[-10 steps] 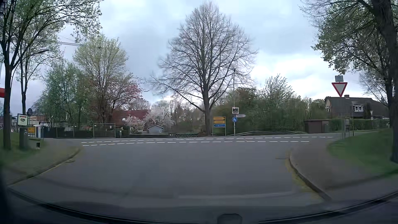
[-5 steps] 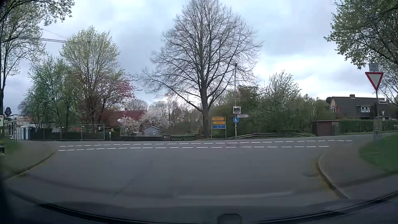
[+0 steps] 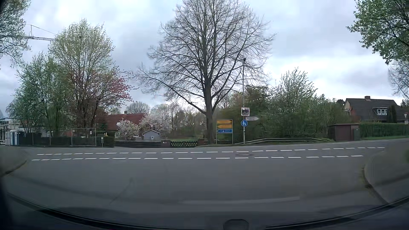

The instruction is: Follow the waypoints while adhering to traffic rules and regulations

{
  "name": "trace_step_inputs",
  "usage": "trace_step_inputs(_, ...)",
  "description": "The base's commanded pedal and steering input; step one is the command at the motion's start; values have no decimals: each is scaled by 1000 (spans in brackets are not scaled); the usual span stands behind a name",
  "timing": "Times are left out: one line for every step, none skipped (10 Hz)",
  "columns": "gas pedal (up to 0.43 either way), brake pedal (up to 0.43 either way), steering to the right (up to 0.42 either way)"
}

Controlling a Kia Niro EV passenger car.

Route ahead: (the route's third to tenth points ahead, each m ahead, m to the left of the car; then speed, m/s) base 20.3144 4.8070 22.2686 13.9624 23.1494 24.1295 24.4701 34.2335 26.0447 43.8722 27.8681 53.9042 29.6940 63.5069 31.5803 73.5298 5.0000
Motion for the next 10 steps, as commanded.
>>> trace_step_inputs(8,0,7)
trace_step_inputs(8,0,7)
trace_step_inputs(20,6,7)
trace_step_inputs(20,6,7)
trace_step_inputs(20,0,7)
trace_step_inputs(20,0,7)
trace_step_inputs(20,0,7)
trace_step_inputs(28,0,7)
trace_step_inputs(28,0,6)
trace_step_inputs(28,0,6)
